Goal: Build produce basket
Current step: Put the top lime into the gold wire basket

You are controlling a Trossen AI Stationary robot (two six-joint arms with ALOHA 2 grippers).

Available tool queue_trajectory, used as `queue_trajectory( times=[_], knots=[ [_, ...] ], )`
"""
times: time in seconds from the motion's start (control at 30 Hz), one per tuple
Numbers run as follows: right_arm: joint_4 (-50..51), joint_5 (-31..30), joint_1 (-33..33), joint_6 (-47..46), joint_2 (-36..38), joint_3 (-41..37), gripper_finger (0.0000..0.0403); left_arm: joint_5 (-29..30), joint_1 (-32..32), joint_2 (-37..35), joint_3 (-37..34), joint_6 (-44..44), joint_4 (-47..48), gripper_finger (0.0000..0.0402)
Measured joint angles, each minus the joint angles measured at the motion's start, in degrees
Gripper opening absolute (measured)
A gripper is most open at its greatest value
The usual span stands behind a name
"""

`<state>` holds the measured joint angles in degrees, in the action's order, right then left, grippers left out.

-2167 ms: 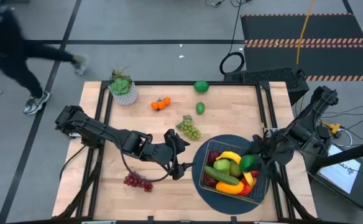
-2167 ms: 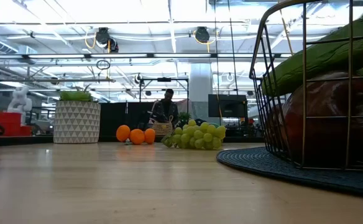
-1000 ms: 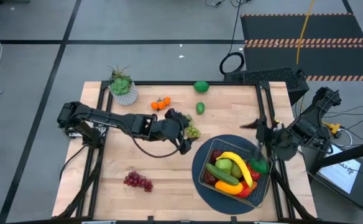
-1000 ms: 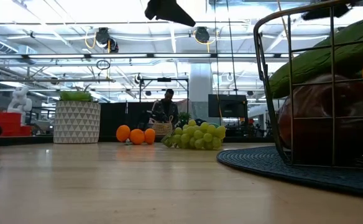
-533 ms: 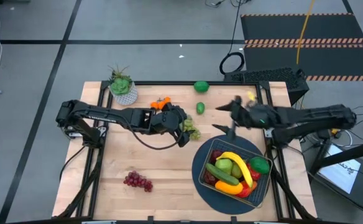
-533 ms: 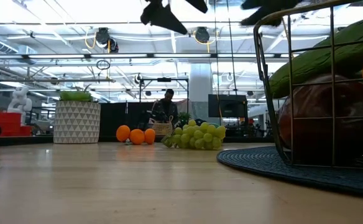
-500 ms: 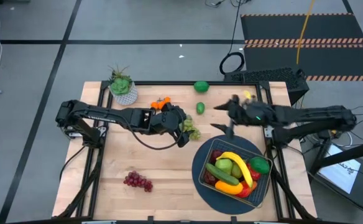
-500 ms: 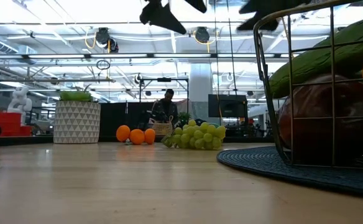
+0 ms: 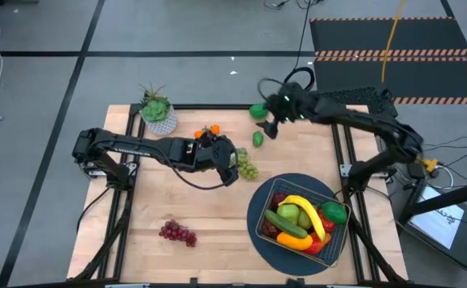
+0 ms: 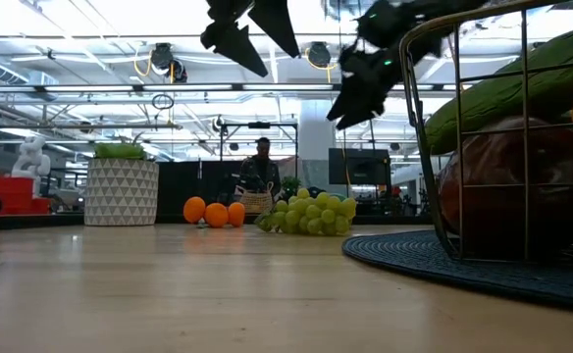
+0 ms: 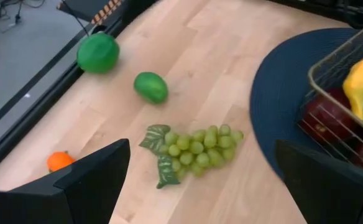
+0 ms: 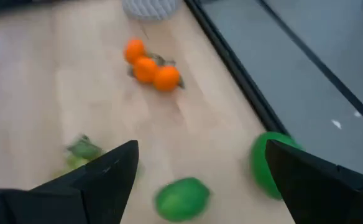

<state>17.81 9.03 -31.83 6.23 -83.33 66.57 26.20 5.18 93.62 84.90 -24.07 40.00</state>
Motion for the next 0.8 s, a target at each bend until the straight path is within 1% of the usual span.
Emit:
queue_trajectory(
  times=[0.2,0.27,0.33,0.43,0.57,0.63,0.8],
  knots=[
    [19.3,0.0,-0.5,13.7,-13.1,20.7,0.0345,-0.9,0.5,0.0,0.0,1.1,1.3,0.0397],
    [24.5,-0.1,-0.8,19.5,-16.4,25.9,0.0345,-0.9,0.7,0.0,0.0,0.8,1.8,0.0397],
    [27.9,-0.2,-1.6,25.6,-19.1,29.6,0.0345,-0.9,1.1,0.0,0.0,-0.1,2.8,0.0397],
    [27.3,0.1,-3.2,29.9,-21.7,32.2,0.0345,-0.9,2.1,0.0,0.0,-0.5,4.4,0.0397],
    [25.8,0.1,-6.2,34.8,-23.5,32.5,0.0345,-1.1,3.1,0.0,0.0,-0.9,6.1,0.0397],
    [25.8,0.3,-7.7,35.6,-23.8,32.5,0.0345,-1.0,3.3,0.0,0.0,-1.2,6.4,0.0397],
    [25.7,5.2,-11.6,35.0,-25.3,32.5,0.0345,-0.7,3.2,0.0,0.0,-1.2,6.5,0.0397]
  ],
)
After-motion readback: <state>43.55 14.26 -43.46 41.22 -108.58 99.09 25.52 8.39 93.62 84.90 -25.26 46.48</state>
